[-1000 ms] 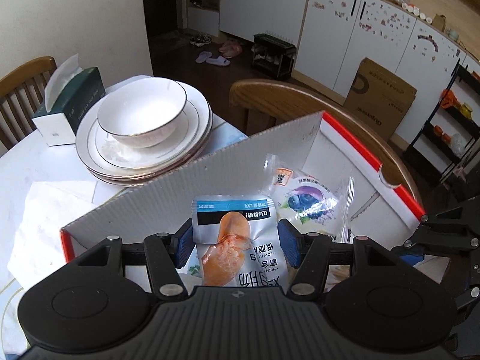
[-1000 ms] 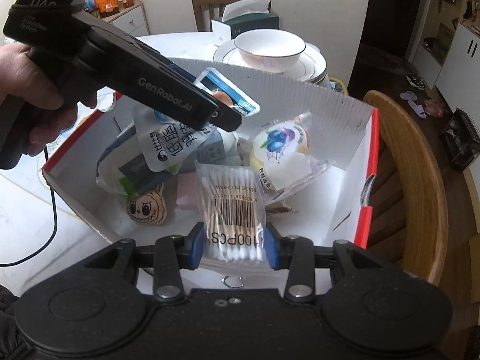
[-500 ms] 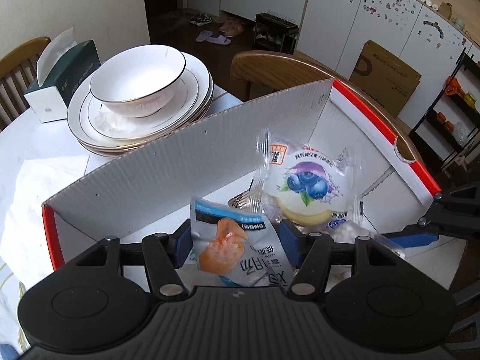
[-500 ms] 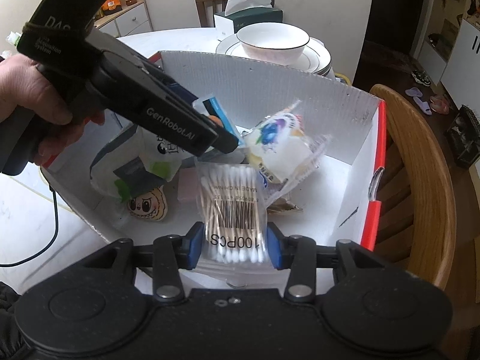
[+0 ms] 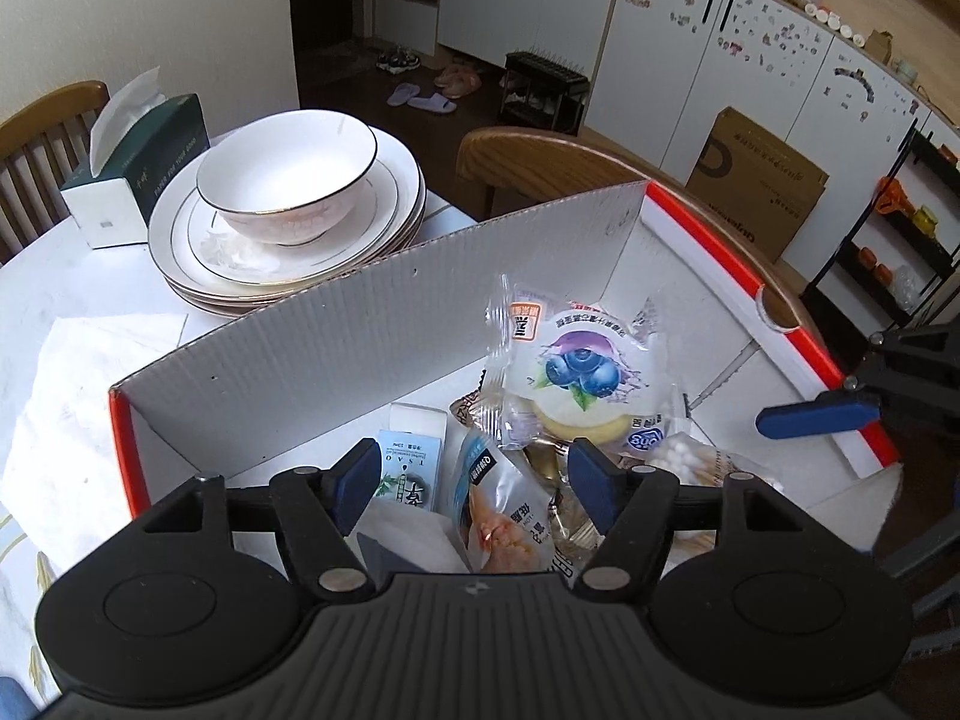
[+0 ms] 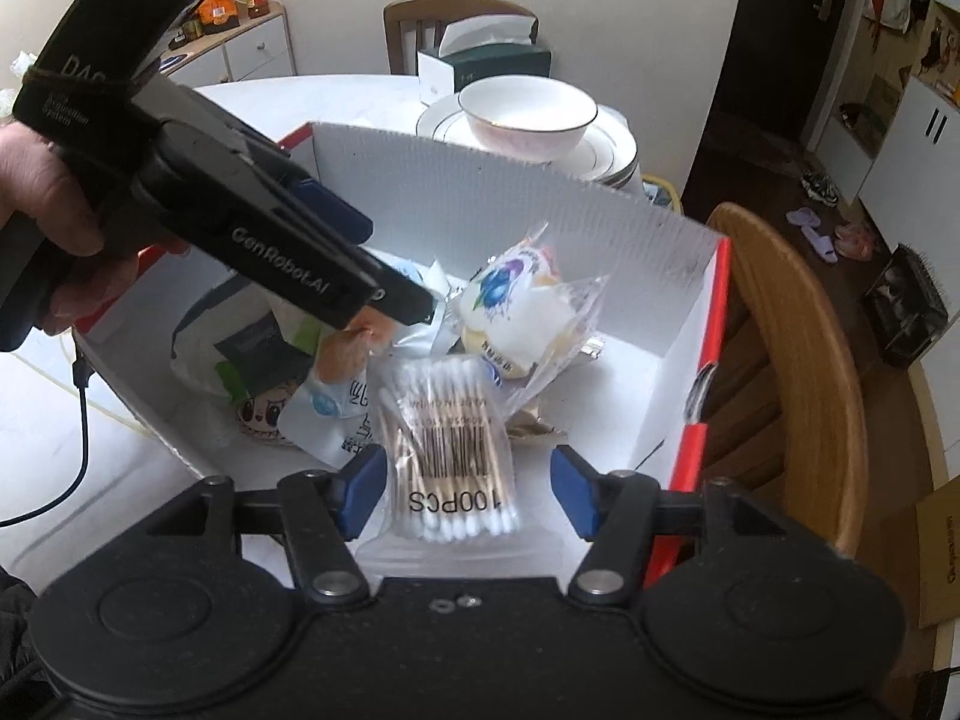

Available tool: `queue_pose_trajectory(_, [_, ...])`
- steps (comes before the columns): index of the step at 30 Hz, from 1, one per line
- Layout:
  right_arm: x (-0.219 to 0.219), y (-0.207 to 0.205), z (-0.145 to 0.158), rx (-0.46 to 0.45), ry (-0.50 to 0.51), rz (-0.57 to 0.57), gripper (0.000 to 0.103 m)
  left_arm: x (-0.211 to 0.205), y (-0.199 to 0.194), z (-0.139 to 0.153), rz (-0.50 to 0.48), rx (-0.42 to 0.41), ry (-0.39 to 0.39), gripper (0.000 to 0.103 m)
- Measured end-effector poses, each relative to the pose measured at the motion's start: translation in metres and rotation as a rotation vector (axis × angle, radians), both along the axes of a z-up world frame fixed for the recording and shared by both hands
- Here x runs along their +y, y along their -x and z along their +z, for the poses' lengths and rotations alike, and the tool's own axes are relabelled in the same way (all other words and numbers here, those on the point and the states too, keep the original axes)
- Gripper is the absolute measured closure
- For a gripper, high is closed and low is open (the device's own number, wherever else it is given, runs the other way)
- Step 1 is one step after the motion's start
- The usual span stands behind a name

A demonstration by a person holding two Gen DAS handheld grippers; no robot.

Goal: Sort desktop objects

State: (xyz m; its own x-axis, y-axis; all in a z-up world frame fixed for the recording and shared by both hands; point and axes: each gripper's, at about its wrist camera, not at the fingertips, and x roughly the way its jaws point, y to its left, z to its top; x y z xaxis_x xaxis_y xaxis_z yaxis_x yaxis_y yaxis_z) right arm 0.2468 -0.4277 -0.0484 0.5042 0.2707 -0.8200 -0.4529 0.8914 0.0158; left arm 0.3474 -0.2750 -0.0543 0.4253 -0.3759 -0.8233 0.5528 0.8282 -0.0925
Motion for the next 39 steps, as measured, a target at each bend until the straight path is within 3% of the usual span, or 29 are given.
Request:
queue_pose_trajectory(13, [-0.001, 0.01, 0.021, -0.031, -0.015, -0.015, 0.041, 0.029, 0.038, 0.031, -0.014, -0.072, 0.123, 0.035])
queue_pose_trajectory(25, [0.004, 0.03, 0.035, -0.068, -0.04, -0.064, 0.04, 0.057, 0.078, 0.052, -0.027, -0.132, 0.185, 0.035])
queue_pose_trajectory(30, [0.007, 0.041, 0.042, -0.095, -0.065, -0.1, 0.03, 0.069, 0.095, 0.057, -0.025, -0.158, 0.188, 0.035])
queue_pose_trajectory(36, [0.011, 0.054, 0.049, -0.13, -0.103, -0.148, 0.027, 0.081, 0.116, 0.063, -0.028, -0.195, 0.182, 0.035])
queue_pose_trajectory(39, [0.013, 0.06, 0.051, -0.145, -0.123, -0.174, 0.026, 0.087, 0.125, 0.063, -0.028, -0.207, 0.169, 0.028])
